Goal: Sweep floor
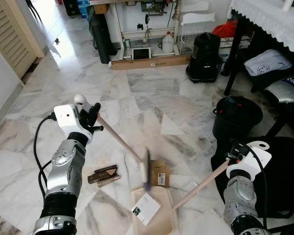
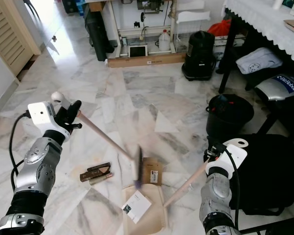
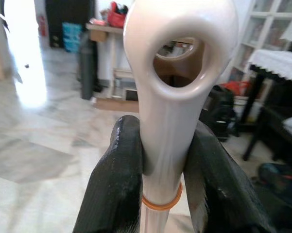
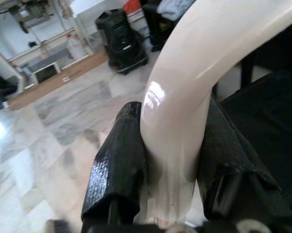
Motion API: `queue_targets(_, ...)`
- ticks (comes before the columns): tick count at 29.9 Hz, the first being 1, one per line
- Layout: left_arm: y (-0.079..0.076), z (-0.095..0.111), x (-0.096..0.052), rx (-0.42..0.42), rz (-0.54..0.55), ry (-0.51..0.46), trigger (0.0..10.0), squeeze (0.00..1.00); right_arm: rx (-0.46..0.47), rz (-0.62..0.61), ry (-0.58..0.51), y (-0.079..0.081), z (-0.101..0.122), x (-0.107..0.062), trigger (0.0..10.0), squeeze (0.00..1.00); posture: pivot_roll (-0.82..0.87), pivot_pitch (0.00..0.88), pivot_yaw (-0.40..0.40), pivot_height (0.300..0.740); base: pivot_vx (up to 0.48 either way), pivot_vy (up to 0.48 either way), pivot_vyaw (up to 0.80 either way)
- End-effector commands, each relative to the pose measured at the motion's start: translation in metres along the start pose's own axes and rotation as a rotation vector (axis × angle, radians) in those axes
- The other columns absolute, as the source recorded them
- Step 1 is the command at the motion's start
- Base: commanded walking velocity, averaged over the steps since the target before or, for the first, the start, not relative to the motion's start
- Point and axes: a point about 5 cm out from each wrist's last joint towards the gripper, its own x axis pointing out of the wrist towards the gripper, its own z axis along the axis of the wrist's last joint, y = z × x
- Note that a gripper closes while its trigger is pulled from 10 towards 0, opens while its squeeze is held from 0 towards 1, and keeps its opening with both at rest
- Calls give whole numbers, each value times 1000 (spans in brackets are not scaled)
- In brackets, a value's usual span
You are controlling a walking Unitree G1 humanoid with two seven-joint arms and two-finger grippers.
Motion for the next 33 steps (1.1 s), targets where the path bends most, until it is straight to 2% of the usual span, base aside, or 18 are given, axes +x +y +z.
queue_targets(1,4,17,0,45,13,-86,10000,0,91,20,-19,11,7,5,10000,0,1,0,59,740,0,0,0)
queue_targets(4,6,20,0,66,24,-103,10000,0,130,38,-6,12,6,5,10000,0,2,0,56,740,0,0,0)
queue_targets(5,10,23,0,90,45,-115,10000,0,179,40,11,13,4,5,10000,0,7,0,50,740,0,0,0)
queue_targets(8,13,23,0,115,50,-116,10000,0,241,27,22,12,3,6,10000,0,8,0,49,740,0,0,0)
queue_targets(16,12,17,-5,154,45,-96,10000,0,74,76,-50,15,16,8,10000,0,1,0,41,740,0,0,0)
queue_targets(19,17,25,-8,160,78,-130,10000,0,74,83,-63,16,19,9,10000,0,3,0,35,740,0,0,0)
queue_targets(21,20,32,-8,191,80,-155,10000,0,37,85,-76,15,21,10,10000,0,7,0,30,740,0,0,0)
queue_targets(24,17,36,-8,216,54,-162,10000,0,16,81,-81,15,22,10,10000,0,12,0,28,740,0,0,0)
queue_targets(26,12,29,-11,247,7,-123,10000,0,13,78,-84,16,22,9,10000,0,13,0,28,740,0,0,0)
queue_targets(28,9,23,-12,232,-13,-92,10000,0,13,76,-88,16,23,9,10000,0,13,0,28,740,0,0,0)
queue_targets(30,3,7,-19,226,-68,-13,10000,0,18,72,-99,17,26,10,10000,0,6,0,31,740,0,0,0)
queue_targets(33,-2,-4,-26,219,-105,31,10000,0,19,68,-110,17,28,11,10000,0,2,0,34,740,0,0,0)
